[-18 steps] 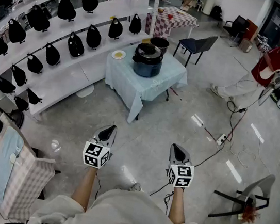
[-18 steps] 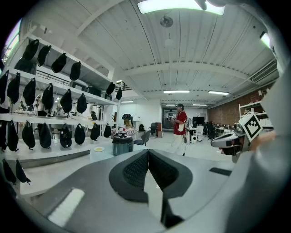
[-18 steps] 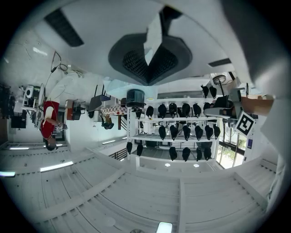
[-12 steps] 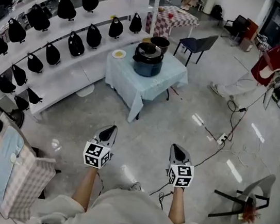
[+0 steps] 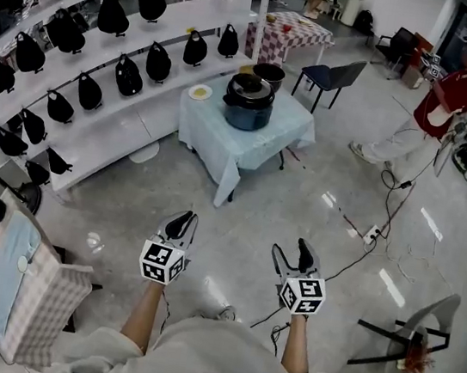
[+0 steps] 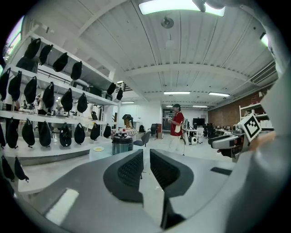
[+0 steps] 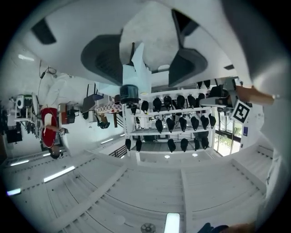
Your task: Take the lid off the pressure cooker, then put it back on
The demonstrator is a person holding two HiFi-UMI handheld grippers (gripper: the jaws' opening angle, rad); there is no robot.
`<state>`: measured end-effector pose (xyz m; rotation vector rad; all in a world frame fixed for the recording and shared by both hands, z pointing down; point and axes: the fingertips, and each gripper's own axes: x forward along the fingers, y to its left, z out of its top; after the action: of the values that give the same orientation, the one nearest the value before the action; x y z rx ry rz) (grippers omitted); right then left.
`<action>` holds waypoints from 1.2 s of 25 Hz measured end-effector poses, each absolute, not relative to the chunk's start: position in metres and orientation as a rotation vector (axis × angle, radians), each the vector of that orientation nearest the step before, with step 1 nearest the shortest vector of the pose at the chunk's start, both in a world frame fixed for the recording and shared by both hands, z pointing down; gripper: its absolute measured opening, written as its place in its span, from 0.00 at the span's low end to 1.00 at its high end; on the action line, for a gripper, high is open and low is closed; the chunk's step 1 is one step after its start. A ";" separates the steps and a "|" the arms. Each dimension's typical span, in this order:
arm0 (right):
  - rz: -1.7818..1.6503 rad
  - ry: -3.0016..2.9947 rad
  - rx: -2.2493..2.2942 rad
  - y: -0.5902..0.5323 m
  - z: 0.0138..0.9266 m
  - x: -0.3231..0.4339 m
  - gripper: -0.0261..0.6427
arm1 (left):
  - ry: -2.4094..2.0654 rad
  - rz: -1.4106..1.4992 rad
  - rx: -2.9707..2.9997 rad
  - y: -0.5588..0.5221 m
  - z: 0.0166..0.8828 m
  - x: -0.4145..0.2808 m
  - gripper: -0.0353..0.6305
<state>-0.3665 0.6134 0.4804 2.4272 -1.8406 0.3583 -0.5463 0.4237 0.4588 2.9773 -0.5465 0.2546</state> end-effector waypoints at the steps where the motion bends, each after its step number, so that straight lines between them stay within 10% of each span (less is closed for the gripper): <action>1: 0.336 -1.846 2.434 0.612 0.478 -0.366 0.49 | -0.546 0.251 2.973 0.423 0.459 -0.545 0.09; 12: 0.325 -1.815 2.434 0.613 0.481 -0.346 0.55 | -0.504 0.269 2.960 0.428 0.464 -0.522 0.23; 16: 0.328 -1.820 2.425 0.615 0.482 -0.335 0.55 | -0.453 0.287 2.968 0.437 0.467 -0.504 0.47; 30: 0.370 -1.825 2.399 0.618 0.500 -0.289 0.55 | -0.462 0.329 2.957 0.449 0.488 -0.454 0.50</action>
<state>-0.2885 0.6176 0.5003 2.3987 -1.8246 0.3705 -0.4538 0.4494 0.4875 2.9566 -0.4616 0.3292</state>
